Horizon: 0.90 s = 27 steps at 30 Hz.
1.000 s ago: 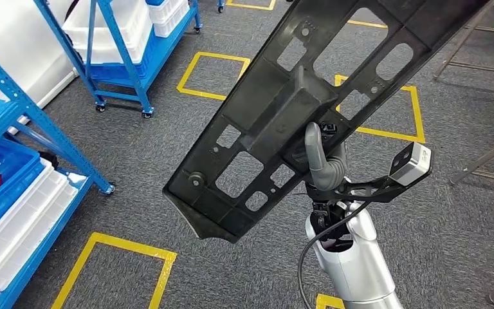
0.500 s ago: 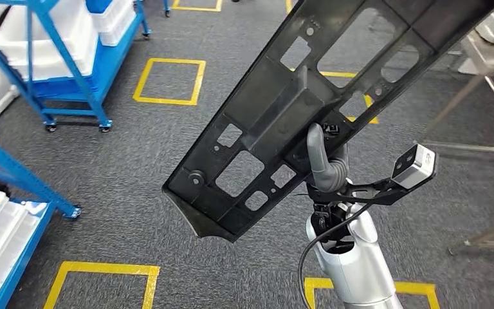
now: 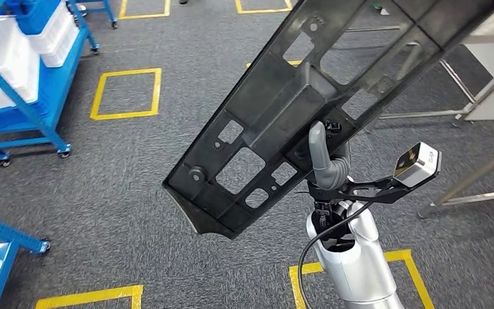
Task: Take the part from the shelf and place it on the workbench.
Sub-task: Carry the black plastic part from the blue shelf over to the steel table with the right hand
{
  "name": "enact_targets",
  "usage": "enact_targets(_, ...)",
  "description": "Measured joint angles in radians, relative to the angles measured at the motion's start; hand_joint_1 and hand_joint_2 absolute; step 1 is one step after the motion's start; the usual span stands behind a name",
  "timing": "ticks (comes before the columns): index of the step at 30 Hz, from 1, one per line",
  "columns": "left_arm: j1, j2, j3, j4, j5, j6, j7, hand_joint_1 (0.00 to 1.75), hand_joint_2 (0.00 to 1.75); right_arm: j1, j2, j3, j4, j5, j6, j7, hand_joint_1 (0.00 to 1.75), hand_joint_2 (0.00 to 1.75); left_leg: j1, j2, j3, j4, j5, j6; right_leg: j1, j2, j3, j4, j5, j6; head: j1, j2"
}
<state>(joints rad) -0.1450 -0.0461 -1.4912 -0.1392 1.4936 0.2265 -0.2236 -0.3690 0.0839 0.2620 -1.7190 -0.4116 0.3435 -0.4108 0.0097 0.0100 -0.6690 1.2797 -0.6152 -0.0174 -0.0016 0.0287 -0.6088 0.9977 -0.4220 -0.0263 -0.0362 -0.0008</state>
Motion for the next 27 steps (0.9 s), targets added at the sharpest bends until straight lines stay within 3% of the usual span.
enact_targets(1, 0.001, 0.000, 0.000, 0.000, 0.000, 0.000, 0.000, 0.00, 1.75, 0.001, 0.000, 0.000, 0.002, 0.000, 0.000, 0.000, 1.75, 1.75, 0.001, -0.002, -0.010, 0.010, 0.012, -0.001, 0.000, 0.016, 0.000, 0.002, 0.000, 0.001, 0.000, 0.000)
enact_targets(2, 0.001, 0.000, 0.000, 0.000, 0.000, 0.000, -0.001, 0.00, 1.75, 0.002, 0.000, 0.000, 0.003, 0.000, 0.000, 0.001, 1.75, 1.75, 0.002, -0.004, 0.000, -0.021, 0.043, -0.001, -0.001, 0.031, 0.000, 0.004, -0.001, 0.002, 0.000, 0.000)
enact_targets(3, 0.000, 0.001, 0.000, 0.000, 0.000, 0.000, -0.001, 0.00, 1.75, 0.003, 0.000, 0.000, 0.004, -0.001, 0.000, 0.001, 1.75, 1.75, 0.005, -0.012, 0.025, -0.086, 0.086, -0.002, -0.003, 0.046, 0.000, 0.009, -0.003, 0.005, 0.000, 0.000)
enact_targets(5, -0.001, 0.001, 0.000, 0.000, 0.001, -0.001, -0.002, 0.00, 1.75, 0.004, 0.000, 0.000, 0.005, -0.003, 0.002, -0.001, 1.75, 1.75, 0.012, -0.055, 0.077, -0.206, 0.135, -0.001, -0.004, 0.073, -0.006, 0.021, -0.008, 0.016, 0.000, 0.000)
enact_targets(7, -0.001, 0.001, 0.000, 0.000, 0.001, -0.001, 0.000, 0.00, 1.75, 0.007, 0.000, -0.001, 0.006, -0.006, 0.006, -0.003, 1.75, 1.75, 0.011, -0.079, 0.095, -0.247, 0.138, 0.007, -0.007, 0.096, -0.016, 0.028, -0.008, 0.029, 0.000, 0.000)
enact_targets(9, -0.003, 0.002, 0.000, 0.000, 0.000, -0.001, 0.003, 0.00, 1.75, 0.013, -0.001, -0.004, 0.007, -0.009, 0.012, -0.005, 1.75, 1.75, 0.008, -0.060, 0.097, -0.253, 0.144, 0.021, -0.012, 0.108, -0.021, 0.027, -0.004, 0.042, 0.000, 0.000)
enact_targets(11, -0.005, 0.002, 0.000, 0.000, -0.002, -0.001, 0.005, 0.00, 1.75, 0.016, -0.002, -0.011, 0.008, -0.012, 0.017, -0.007, 1.75, 1.75, 0.008, -0.038, 0.101, -0.261, 0.149, 0.035, -0.010, 0.064, -0.036, 0.058, -0.023, 0.052, 0.000, 0.000)
enact_targets(13, -0.003, 0.002, 0.000, 0.000, -0.002, -0.002, 0.009, 0.00, 1.75, 0.016, -0.003, -0.015, 0.009, -0.016, 0.020, -0.009, 1.75, 1.75, 0.005, -0.014, 0.103, -0.265, 0.150, 0.044, -0.006, -0.001, -0.088, 0.167, -0.080, 0.058, 0.000, 0.000)
enact_targets(15, 0.004, 0.002, 0.000, 0.000, -0.002, -0.002, 0.013, 0.00, 1.75, 0.019, -0.003, -0.017, 0.011, -0.018, 0.022, -0.009, 1.75, 1.75, 0.000, 0.014, 0.102, -0.265, 0.148, 0.047, -0.009, -0.021, -0.154, 0.297, -0.132, 0.062, 0.000, 0.000)
enact_targets(16, 0.005, 0.002, 0.000, 0.000, -0.002, -0.001, 0.014, 0.00, 1.75, 0.021, -0.003, -0.018, 0.012, -0.019, 0.023, -0.009, 1.75, 1.75, -0.001, 0.029, 0.103, -0.264, 0.146, 0.048, -0.010, -0.023, -0.168, 0.324, -0.135, 0.061, 0.000, 0.000)
enact_targets(17, 0.005, 0.003, 0.000, 0.000, -0.002, 0.000, 0.014, 0.00, 1.75, 0.022, -0.003, -0.019, 0.013, -0.019, 0.025, -0.009, 1.75, 1.75, -0.003, 0.042, 0.104, -0.264, 0.145, 0.048, -0.011, -0.024, -0.162, 0.313, -0.121, 0.060, 0.000, 0.000)
enact_targets(18, 0.004, 0.003, 0.000, 0.000, -0.004, 0.000, 0.014, 0.00, 1.75, 0.022, -0.003, -0.021, 0.013, -0.020, 0.026, -0.009, 1.75, 1.75, -0.004, 0.053, 0.106, -0.264, 0.143, 0.047, -0.010, -0.030, -0.135, 0.261, -0.091, 0.056, 0.000, 0.000)
enact_targets(20, 0.001, 0.003, 0.000, 0.000, -0.009, -0.001, 0.014, 0.00, 1.75, 0.022, -0.004, -0.024, 0.012, -0.021, 0.030, -0.009, 1.75, 1.75, -0.008, 0.074, 0.112, -0.265, 0.137, 0.043, 0.001, -0.071, -0.053, 0.112, -0.033, 0.041, 0.000, 0.000)
enact_targets(22, -0.001, 0.003, -0.001, 0.000, -0.011, -0.003, 0.014, 0.00, 1.75, 0.021, -0.004, -0.025, 0.010, -0.022, 0.032, -0.010, 1.75, 1.75, -0.011, 0.092, 0.118, -0.265, 0.132, 0.034, 0.015, -0.103, -0.010, 0.030, -0.014, 0.027, 0.000, 0.000)
enact_targets(24, -0.002, 0.002, -0.001, 0.000, -0.013, -0.003, 0.015, 0.00, 1.75, 0.022, -0.005, -0.027, 0.009, -0.025, 0.033, -0.011, 1.75, 1.75, -0.012, 0.113, 0.124, -0.269, 0.128, 0.025, 0.020, -0.087, -0.009, 0.019, -0.015, 0.018, 0.000, 0.000)
enact_targets(25, -0.004, 0.002, -0.001, 0.000, -0.013, -0.004, 0.016, 0.00, 1.75, 0.023, -0.006, -0.029, 0.008, -0.027, 0.033, -0.011, 1.75, 1.75, -0.010, 0.111, 0.127, -0.268, 0.124, 0.019, 0.017, -0.074, -0.006, 0.012, -0.012, 0.014, 0.000, 0.000)
enact_targets(27, -0.008, 0.002, -0.001, 0.000, -0.012, -0.004, 0.018, 0.00, 1.75, 0.022, -0.007, -0.032, 0.006, -0.032, 0.034, -0.012, 1.75, 1.75, -0.007, 0.064, 0.112, -0.226, 0.094, 0.011, 0.009, -0.050, 0.002, -0.001, -0.005, 0.005, 0.000, 0.000)
